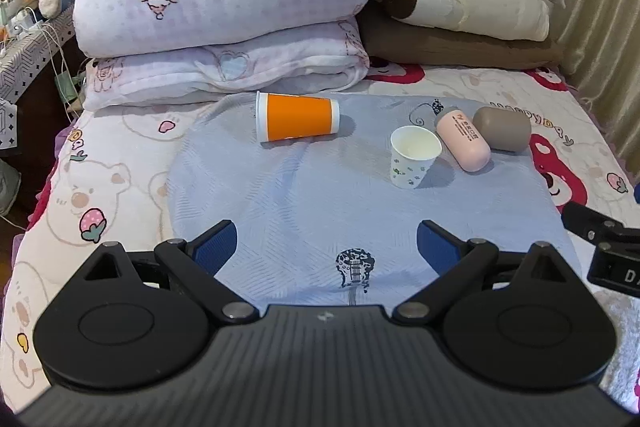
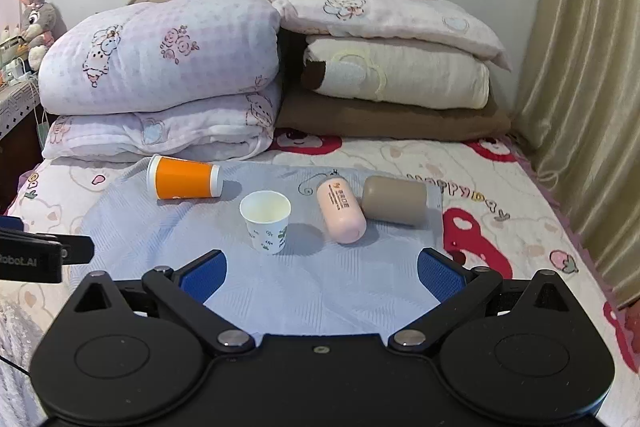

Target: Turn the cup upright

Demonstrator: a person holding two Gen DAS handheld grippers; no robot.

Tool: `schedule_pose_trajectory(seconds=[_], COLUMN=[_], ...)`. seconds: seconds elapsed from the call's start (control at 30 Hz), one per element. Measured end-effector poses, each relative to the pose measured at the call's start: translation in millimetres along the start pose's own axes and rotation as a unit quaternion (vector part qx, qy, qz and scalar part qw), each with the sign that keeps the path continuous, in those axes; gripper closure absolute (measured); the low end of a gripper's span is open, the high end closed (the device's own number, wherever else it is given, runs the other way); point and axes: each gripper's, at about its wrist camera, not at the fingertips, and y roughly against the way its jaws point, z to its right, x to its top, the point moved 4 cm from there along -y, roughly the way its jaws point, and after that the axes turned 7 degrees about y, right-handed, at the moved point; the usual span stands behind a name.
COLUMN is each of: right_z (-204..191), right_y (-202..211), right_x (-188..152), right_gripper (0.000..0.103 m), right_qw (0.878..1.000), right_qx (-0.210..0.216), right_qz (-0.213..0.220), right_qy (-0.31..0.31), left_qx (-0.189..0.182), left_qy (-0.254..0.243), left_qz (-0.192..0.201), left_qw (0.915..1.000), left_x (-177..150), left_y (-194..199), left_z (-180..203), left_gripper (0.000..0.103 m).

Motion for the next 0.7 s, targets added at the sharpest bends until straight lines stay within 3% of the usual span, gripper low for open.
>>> schedule_pose_trajectory(seconds=[0.7], right_z=[8.9], right_y=[-0.4], right_x=[-4.7], right_gripper=[0.0], right_qw=[0.999], right_qx=[-0.027], right_qz=[-0.018], right_qy=[-0.042], left_qx=[0.017], left_qy=[-0.001], left_qz=[0.01], left_qw=[0.9998], left_x=[-0.1], left_y=[0.2], left_z=[-8.2], left_gripper=[0.005])
